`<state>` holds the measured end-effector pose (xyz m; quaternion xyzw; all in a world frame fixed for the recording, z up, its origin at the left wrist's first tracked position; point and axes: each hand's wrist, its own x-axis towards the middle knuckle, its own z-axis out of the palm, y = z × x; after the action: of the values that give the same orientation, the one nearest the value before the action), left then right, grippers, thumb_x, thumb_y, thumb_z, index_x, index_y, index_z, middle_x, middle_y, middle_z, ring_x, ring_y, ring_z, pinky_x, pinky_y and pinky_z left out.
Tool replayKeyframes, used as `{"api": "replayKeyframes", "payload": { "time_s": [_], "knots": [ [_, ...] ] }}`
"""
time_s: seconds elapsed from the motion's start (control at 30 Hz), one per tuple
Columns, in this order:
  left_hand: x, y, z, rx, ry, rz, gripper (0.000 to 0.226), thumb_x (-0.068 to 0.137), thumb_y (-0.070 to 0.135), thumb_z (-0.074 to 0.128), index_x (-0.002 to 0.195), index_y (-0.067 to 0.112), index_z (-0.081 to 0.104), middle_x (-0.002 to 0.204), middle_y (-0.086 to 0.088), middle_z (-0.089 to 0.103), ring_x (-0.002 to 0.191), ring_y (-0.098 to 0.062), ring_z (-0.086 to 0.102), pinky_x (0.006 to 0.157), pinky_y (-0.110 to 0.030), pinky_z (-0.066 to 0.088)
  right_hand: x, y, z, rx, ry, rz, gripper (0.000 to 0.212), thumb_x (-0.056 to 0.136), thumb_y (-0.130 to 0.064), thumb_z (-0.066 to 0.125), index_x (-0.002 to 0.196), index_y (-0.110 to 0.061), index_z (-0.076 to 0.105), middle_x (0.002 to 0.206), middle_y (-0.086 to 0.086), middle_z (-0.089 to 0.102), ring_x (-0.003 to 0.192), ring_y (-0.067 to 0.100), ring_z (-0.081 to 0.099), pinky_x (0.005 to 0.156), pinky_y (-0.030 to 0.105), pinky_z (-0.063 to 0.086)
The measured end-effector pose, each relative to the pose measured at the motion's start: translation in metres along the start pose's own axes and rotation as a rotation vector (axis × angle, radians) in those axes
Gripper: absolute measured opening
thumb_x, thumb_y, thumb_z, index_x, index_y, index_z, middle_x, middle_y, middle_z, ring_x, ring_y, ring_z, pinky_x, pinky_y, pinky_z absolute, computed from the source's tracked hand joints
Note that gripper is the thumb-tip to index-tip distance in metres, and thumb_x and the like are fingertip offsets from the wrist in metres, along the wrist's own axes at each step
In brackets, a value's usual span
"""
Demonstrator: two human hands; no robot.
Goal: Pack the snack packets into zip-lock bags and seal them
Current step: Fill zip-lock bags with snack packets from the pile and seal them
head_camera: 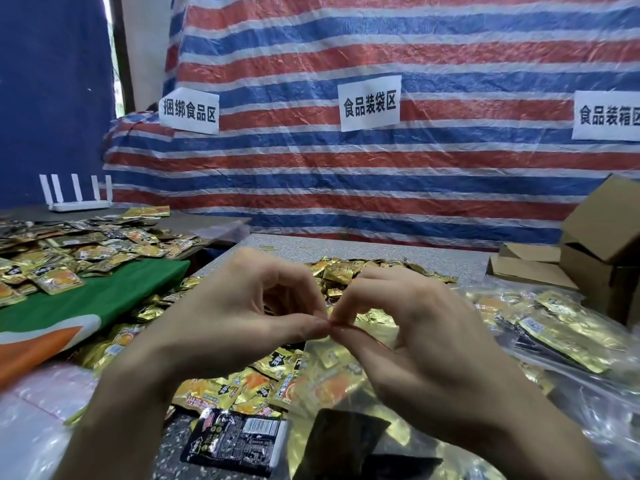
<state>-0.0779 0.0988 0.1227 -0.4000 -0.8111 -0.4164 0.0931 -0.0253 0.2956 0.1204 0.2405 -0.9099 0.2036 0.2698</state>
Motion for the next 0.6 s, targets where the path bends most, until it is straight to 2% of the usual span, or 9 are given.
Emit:
{"api": "replayKeyframes", "payload": {
  "time_s": [0.1,0.2,0.27,0.37,0.5,0.6],
  "knots": [
    [0.0,-0.004,-0.001,0.039,-0.112,-0.002,0.009,0.084,0.037,0.07,0.087,0.029,0.071,0.077,0.003,0.07,0.073,-0.016,0.066,0.068,-0.042,0.054,0.0,-0.001,0.0,-0.001,-0.002,-0.001,0.015,0.075,-0.042,0.061,0.083,-0.03,0.065,0.083,-0.016,0.06,0.082,0.006,0.052,0.069,0.037,0.046],
    [-0.001,-0.006,-0.002,0.081,-0.178,0.023,0.017,0.087,0.045,0.061,0.086,0.031,0.071,0.075,0.011,0.068,0.072,-0.011,0.064,0.064,-0.032,0.052,-0.001,-0.001,0.0,0.019,-0.012,0.005,0.014,0.074,-0.043,0.06,0.082,-0.032,0.065,0.082,-0.019,0.061,0.084,0.005,0.052,0.073,0.038,0.047],
    [-0.002,-0.006,-0.004,0.094,-0.154,0.088,0.018,0.087,0.041,0.062,0.082,0.027,0.072,0.069,0.012,0.066,0.066,-0.009,0.062,0.06,-0.026,0.049,0.0,0.002,0.0,0.057,-0.025,0.017,0.015,0.076,-0.046,0.061,0.083,-0.035,0.067,0.082,-0.022,0.063,0.087,0.002,0.053,0.076,0.039,0.047],
    [-0.001,-0.01,-0.005,0.09,-0.114,0.158,0.016,0.085,0.036,0.066,0.074,0.027,0.074,0.062,0.012,0.063,0.058,-0.008,0.059,0.054,-0.028,0.047,0.0,0.006,-0.002,0.105,-0.047,0.038,0.019,0.079,-0.055,0.063,0.085,-0.038,0.068,0.082,-0.023,0.065,0.087,0.0,0.057,0.078,0.04,0.048],
    [-0.002,-0.018,-0.012,0.066,-0.069,0.187,0.017,0.083,0.032,0.067,0.076,0.021,0.079,0.063,0.014,0.068,0.058,-0.007,0.063,0.055,-0.019,0.046,0.002,0.018,-0.006,0.161,-0.1,0.097,0.018,0.083,-0.051,0.07,0.079,-0.034,0.072,0.08,-0.022,0.069,0.083,-0.001,0.062,0.079,0.039,0.051],
    [-0.007,-0.025,-0.023,0.01,0.001,0.168,0.02,0.08,0.033,0.068,0.074,0.017,0.079,0.064,0.006,0.071,0.058,-0.013,0.067,0.053,-0.023,0.051,0.004,0.029,-0.01,0.193,-0.128,0.133,0.021,0.08,-0.05,0.069,0.079,-0.03,0.075,0.082,-0.021,0.071,0.084,-0.003,0.064,0.081,0.033,0.051]
  ]
}}
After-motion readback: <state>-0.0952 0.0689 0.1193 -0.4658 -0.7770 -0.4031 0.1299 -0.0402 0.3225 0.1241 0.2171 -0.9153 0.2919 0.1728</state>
